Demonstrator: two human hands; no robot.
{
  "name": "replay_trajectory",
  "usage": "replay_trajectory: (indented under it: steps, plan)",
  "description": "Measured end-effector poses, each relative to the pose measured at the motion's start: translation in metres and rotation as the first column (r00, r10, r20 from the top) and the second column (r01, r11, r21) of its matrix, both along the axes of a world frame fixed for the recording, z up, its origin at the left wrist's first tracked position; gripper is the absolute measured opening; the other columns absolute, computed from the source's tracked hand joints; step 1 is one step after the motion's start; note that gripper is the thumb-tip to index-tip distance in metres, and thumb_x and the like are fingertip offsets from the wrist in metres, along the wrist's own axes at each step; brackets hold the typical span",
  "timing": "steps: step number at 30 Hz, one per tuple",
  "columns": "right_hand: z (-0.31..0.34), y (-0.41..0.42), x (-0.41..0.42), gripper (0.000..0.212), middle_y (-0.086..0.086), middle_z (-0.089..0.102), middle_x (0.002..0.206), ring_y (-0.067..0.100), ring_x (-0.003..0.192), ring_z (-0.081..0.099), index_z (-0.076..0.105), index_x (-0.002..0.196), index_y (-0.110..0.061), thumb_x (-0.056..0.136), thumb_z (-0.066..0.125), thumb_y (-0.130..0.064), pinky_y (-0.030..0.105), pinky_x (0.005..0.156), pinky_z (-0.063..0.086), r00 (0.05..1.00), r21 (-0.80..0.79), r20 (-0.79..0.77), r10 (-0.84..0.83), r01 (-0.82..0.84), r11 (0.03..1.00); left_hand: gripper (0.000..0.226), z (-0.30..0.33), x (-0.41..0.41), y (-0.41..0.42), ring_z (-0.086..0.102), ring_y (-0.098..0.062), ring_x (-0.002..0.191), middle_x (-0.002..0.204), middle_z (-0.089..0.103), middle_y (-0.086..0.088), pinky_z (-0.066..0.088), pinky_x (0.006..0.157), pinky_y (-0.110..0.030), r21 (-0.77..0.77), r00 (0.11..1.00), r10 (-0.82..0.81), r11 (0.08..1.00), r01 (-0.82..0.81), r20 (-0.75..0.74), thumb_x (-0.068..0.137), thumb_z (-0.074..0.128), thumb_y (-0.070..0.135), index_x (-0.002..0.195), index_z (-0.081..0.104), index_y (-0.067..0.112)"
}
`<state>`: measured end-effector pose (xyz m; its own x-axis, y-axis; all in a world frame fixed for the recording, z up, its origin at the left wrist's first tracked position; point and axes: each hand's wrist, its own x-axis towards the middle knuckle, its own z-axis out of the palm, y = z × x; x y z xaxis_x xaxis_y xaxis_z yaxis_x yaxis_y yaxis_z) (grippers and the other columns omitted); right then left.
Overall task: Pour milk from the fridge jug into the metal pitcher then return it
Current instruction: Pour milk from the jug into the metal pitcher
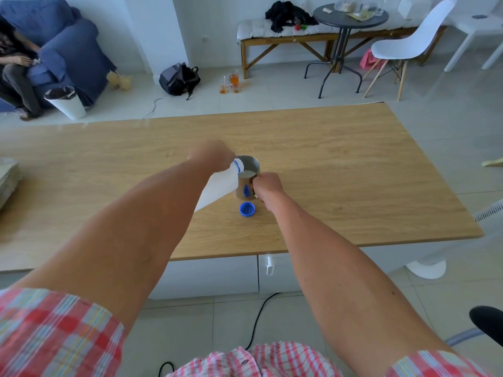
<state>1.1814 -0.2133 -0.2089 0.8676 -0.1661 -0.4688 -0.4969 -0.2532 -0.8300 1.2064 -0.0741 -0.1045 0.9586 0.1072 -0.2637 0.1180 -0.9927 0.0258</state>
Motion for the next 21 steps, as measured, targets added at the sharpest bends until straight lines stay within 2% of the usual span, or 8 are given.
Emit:
replay_trajectory:
  steps: [6,9,15,21]
  plan:
    - [0.0003,0.0008,-0.0001,0.02,0.004,0.049,0.069,0.02,0.06,0.037,0.053,0.077,-0.013,0.09,0.044,-0.002,0.03,0.053,0.029,1.0,0.0,-0.002,-0.003,0.003,1.0,0.026,-0.0005,0.0007,0.0,0.061,-0.03,0.092,0.094,0.061,-0.007,0.044,0.076,-0.038,0.005,1.0,-0.003,1.0,0.003,0.003,0.099,0.044,0.033,0.099,0.06,0.013]
    - [0.0008,0.0009,-0.0003,0.018,0.004,0.051,0.07,0.02,0.06,0.039,0.058,0.085,-0.012,0.092,0.045,-0.003,0.03,0.052,0.03,1.0,0.003,-0.009,-0.001,0.001,1.0,0.025,-0.0004,0.0008,-0.0001,0.061,-0.03,0.091,0.088,0.059,-0.006,0.045,0.076,-0.038,0.008,1.0,-0.002,1.0,0.002,0.0,0.099,0.044,0.033,0.097,0.059,0.013]
    - [0.0009,0.0003,0.0001,0.019,0.004,0.051,0.07,0.021,0.061,0.039,0.055,0.08,-0.013,0.091,0.044,-0.002,0.03,0.054,0.03,1.0,0.004,-0.009,-0.004,0.004,1.0,0.025,-0.0001,0.0012,-0.0008,0.061,-0.029,0.088,0.086,0.058,-0.005,0.043,0.073,-0.037,0.012,1.0,0.002,1.0,-0.002,-0.003,0.099,0.044,0.032,0.096,0.06,0.013]
    - [0.0011,0.0009,0.0006,0.021,0.004,0.049,0.069,0.02,0.06,0.038,0.052,0.074,-0.014,0.09,0.045,-0.002,0.03,0.055,0.03,1.0,0.013,-0.009,-0.003,0.003,1.0,0.024,0.0,0.0016,-0.002,0.061,-0.03,0.092,0.085,0.056,-0.005,0.044,0.076,-0.038,0.016,1.0,0.006,1.0,-0.006,-0.007,0.098,0.044,0.032,0.098,0.06,0.013]
